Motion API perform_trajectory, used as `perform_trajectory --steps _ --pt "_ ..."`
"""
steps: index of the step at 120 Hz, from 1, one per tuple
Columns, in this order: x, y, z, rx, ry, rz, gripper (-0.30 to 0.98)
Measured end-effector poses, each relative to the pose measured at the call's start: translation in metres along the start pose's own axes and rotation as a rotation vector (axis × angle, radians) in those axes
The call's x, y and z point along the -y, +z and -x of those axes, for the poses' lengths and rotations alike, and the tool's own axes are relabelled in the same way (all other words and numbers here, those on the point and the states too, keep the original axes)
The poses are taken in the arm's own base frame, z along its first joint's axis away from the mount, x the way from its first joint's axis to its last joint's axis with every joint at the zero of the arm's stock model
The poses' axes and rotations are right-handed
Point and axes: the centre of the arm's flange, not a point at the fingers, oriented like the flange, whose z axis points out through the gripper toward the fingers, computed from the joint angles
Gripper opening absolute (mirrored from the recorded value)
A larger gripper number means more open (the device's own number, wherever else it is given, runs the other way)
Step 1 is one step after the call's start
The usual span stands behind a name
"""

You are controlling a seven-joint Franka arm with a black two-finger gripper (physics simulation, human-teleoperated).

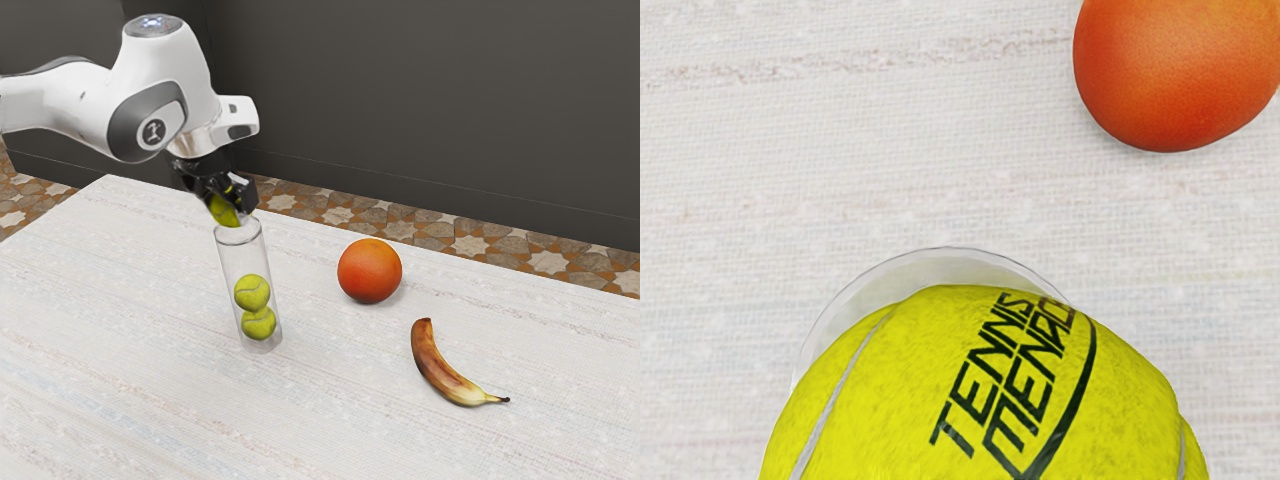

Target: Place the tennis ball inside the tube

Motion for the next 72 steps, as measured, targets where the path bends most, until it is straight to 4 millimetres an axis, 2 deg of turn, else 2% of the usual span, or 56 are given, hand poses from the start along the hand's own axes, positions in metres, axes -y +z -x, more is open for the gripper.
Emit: perform_trajectory --steps 19,40,50,62,72 --pt "0.003 0.006 -0.001 0.010 -0.033 0.024 0.51" --pt "0.005 0.008 -0.005 0.017 -0.050 0.037 0.61" --pt "0.007 -0.016 -0.022 0.028 -0.056 0.069 0.64" --pt "0.012 -0.069 -0.045 0.022 -0.049 0.095 0.65" --pt "0.017 -0.106 -0.050 0.029 -0.037 0.097 0.66"
